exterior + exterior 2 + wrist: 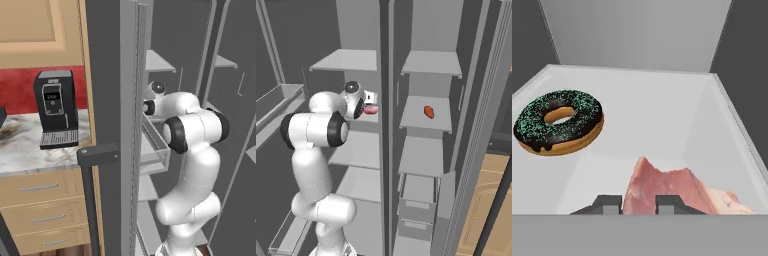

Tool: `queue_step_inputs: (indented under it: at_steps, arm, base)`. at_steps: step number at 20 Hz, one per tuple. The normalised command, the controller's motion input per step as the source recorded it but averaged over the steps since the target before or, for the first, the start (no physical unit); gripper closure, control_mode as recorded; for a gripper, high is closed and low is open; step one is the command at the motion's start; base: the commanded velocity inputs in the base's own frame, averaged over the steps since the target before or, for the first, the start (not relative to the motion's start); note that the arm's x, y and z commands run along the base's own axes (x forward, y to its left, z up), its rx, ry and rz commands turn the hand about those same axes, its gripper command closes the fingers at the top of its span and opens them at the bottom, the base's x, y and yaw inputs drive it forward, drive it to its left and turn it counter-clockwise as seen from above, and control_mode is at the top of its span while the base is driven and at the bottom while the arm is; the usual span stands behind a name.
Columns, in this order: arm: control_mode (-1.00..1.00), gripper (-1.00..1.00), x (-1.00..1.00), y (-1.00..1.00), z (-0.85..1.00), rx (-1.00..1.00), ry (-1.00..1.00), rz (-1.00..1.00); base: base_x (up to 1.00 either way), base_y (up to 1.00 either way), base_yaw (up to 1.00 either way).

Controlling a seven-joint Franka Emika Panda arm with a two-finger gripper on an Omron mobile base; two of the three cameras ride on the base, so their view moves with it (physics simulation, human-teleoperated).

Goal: There's a steak in the fridge that needs to be moved to the freezer for freezing. Pick up the steak from the fridge, place it on any shelf in the freezer, and close the fridge and freezer doors when done.

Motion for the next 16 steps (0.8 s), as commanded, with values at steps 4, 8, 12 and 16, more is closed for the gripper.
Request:
queue_step_inputs:
  at_steps: [4, 8, 12, 16]
  arm:
    - [-1.00, 1.00, -0.94, 0.00, 0.80, -0.01, -0.10, 0.07]
    - [-1.00, 1.00, -0.85, 0.00, 0.85, -0.01, 0.01, 0.11]
    - [-1.00, 1.00, -0.63, -0.07, 0.85, -0.01, 0.20, 0.12]
    - [-1.00, 1.00, -0.96, 0.00, 0.75, -0.08, 0.11, 0.13]
  base:
    - [0.00, 0.00, 0.00]
    - [0.00, 0.00, 0.00]
    - [0.00, 0.00, 0.00]
    - [0.00, 0.00, 0.00]
